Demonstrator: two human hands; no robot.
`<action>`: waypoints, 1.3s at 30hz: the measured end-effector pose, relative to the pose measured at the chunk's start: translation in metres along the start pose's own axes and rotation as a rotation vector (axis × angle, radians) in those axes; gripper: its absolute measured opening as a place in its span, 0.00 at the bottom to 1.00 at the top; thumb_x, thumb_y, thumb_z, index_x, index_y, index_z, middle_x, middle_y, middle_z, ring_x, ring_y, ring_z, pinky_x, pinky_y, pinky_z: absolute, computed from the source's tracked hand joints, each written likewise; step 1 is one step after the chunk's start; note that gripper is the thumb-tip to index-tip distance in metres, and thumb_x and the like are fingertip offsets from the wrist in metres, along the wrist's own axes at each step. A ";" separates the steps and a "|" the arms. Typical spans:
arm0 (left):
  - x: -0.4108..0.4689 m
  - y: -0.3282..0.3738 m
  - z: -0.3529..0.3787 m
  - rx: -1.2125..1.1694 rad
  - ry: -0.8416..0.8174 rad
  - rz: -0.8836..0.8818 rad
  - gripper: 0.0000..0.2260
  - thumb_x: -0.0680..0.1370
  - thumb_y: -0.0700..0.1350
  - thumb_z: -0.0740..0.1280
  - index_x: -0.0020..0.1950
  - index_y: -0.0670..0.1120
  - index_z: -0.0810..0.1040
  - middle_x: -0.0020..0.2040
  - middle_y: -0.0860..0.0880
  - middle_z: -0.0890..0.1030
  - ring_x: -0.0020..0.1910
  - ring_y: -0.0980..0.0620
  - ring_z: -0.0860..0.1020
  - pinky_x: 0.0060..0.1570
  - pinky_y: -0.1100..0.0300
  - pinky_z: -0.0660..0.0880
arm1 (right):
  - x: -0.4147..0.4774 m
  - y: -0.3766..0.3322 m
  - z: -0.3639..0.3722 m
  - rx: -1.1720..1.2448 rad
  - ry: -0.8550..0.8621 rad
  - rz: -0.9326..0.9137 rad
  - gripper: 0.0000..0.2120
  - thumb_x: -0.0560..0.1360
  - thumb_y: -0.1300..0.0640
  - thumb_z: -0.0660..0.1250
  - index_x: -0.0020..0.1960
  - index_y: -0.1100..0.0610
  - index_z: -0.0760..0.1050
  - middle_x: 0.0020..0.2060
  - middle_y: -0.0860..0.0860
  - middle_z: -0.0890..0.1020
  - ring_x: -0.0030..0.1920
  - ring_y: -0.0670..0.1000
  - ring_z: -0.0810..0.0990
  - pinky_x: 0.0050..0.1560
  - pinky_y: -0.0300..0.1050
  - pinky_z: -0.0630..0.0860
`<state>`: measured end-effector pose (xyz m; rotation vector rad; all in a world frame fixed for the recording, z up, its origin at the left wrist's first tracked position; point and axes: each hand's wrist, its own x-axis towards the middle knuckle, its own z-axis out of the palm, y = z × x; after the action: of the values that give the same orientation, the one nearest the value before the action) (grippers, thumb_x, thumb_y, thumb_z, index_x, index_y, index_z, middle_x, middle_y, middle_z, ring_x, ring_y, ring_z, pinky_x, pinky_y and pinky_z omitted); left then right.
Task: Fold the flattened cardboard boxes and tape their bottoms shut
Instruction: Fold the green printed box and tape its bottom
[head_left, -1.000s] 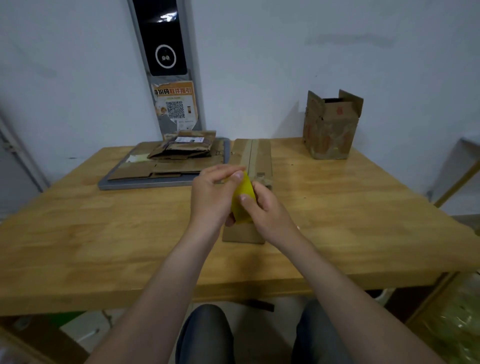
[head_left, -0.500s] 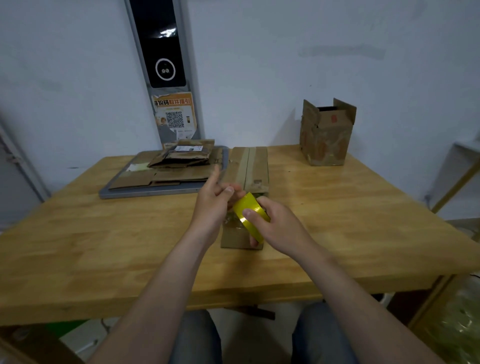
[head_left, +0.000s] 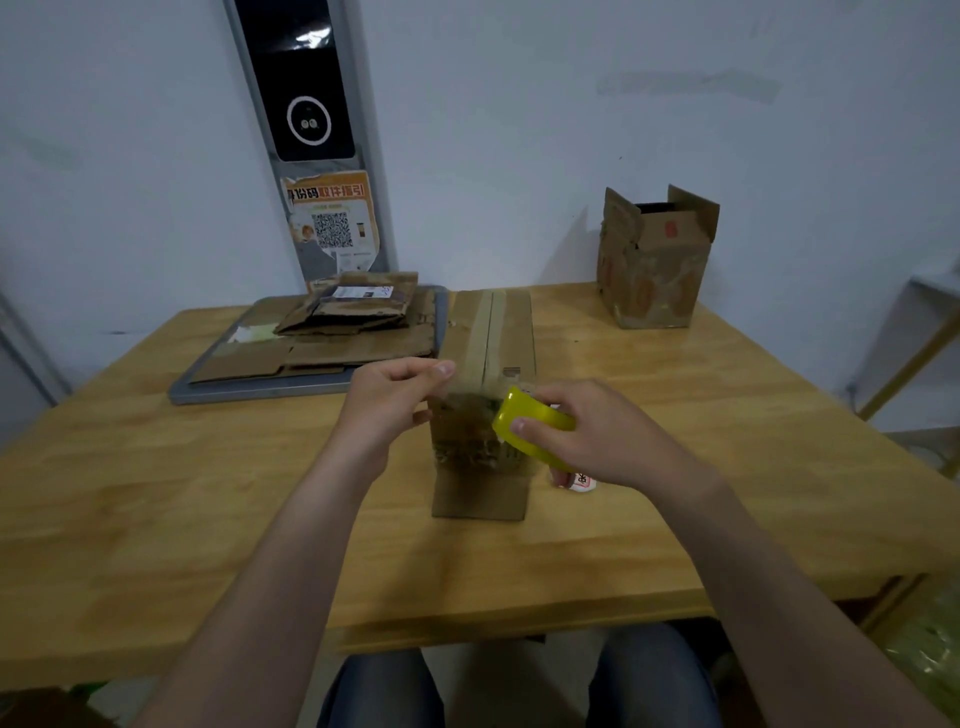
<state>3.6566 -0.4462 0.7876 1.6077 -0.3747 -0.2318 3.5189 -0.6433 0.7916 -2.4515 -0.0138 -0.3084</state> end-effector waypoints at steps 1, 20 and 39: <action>0.001 0.000 0.000 0.009 0.034 0.021 0.03 0.75 0.51 0.76 0.46 0.55 0.89 0.48 0.56 0.88 0.52 0.54 0.84 0.46 0.56 0.79 | 0.002 0.002 -0.002 0.002 0.002 -0.013 0.08 0.81 0.45 0.66 0.44 0.46 0.76 0.27 0.42 0.83 0.29 0.45 0.84 0.34 0.45 0.79; 0.030 -0.043 -0.020 -0.113 0.269 -0.040 0.08 0.72 0.56 0.79 0.47 0.55 0.89 0.39 0.60 0.86 0.45 0.55 0.79 0.42 0.58 0.76 | 0.022 0.061 -0.037 -0.272 0.182 -0.023 0.28 0.76 0.35 0.65 0.26 0.53 0.68 0.17 0.49 0.74 0.20 0.44 0.75 0.30 0.45 0.74; 0.052 -0.084 -0.010 -0.222 0.256 -0.157 0.07 0.76 0.52 0.77 0.50 0.52 0.88 0.44 0.55 0.83 0.44 0.54 0.75 0.44 0.56 0.78 | 0.061 0.075 -0.017 -0.419 0.257 0.095 0.30 0.75 0.35 0.68 0.24 0.51 0.65 0.23 0.49 0.67 0.28 0.48 0.68 0.30 0.46 0.60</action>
<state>3.7162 -0.4529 0.7087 1.4264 -0.0240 -0.1768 3.5814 -0.7161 0.7720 -2.7909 0.3059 -0.6364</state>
